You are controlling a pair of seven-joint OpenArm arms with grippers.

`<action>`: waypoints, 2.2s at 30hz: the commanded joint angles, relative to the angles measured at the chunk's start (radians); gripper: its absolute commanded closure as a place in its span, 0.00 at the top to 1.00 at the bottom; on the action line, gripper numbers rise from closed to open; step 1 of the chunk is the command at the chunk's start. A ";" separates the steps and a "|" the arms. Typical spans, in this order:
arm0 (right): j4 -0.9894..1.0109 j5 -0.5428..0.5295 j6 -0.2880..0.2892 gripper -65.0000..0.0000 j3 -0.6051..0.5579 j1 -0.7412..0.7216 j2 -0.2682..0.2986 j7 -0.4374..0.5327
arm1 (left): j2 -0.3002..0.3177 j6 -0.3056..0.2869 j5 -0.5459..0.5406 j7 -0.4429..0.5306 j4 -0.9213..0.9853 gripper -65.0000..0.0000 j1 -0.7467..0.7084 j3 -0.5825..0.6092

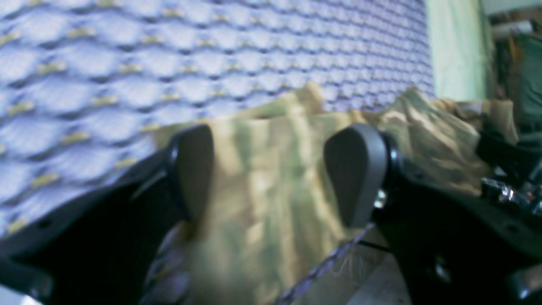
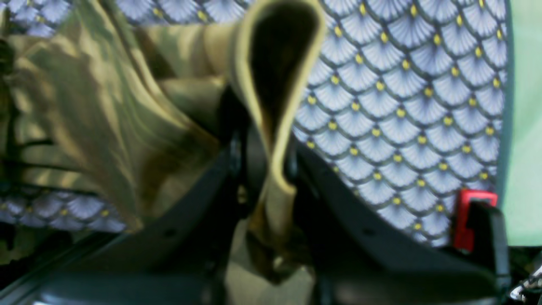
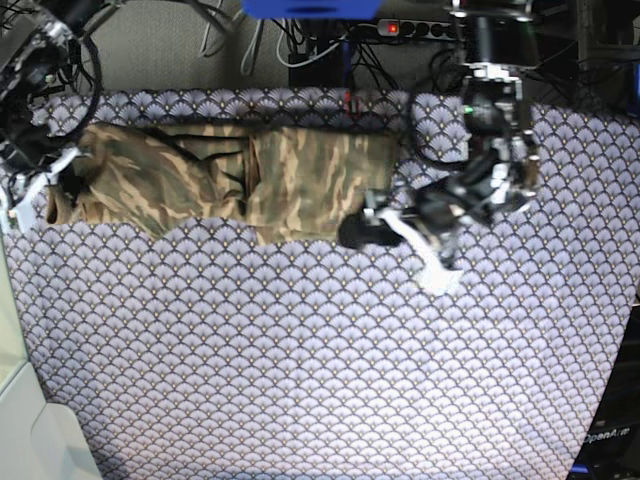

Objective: Fold the T-shirt properly
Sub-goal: 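Release the strip and raise both grippers away from the folded shirt, then lower the right gripper onto the folded bundle and press it flat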

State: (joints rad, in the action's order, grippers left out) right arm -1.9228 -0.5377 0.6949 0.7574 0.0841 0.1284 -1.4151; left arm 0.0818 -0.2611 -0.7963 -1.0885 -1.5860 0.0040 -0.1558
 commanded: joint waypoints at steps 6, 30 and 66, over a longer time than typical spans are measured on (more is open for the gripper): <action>-0.048 -0.025 0.003 0.00 -0.068 -0.011 -0.074 0.019 | 0.077 -0.005 -0.028 0.012 -0.018 0.67 -0.049 -0.106; -0.048 -0.025 0.003 0.00 -0.441 -0.076 -0.285 0.019 | 0.106 -0.008 -0.025 0.012 -0.012 0.67 -0.086 -0.170; -0.045 -0.025 0.003 0.00 -0.605 -0.117 -0.285 0.019 | 0.105 -0.011 -0.024 0.023 0.065 0.67 -0.089 -0.163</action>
State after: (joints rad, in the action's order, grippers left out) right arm -1.9522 -0.5327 0.6949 0.1551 -0.0193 -0.1535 -1.4174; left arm 0.1802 -0.2649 -0.7979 -1.0760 -1.5066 -0.0990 -0.3172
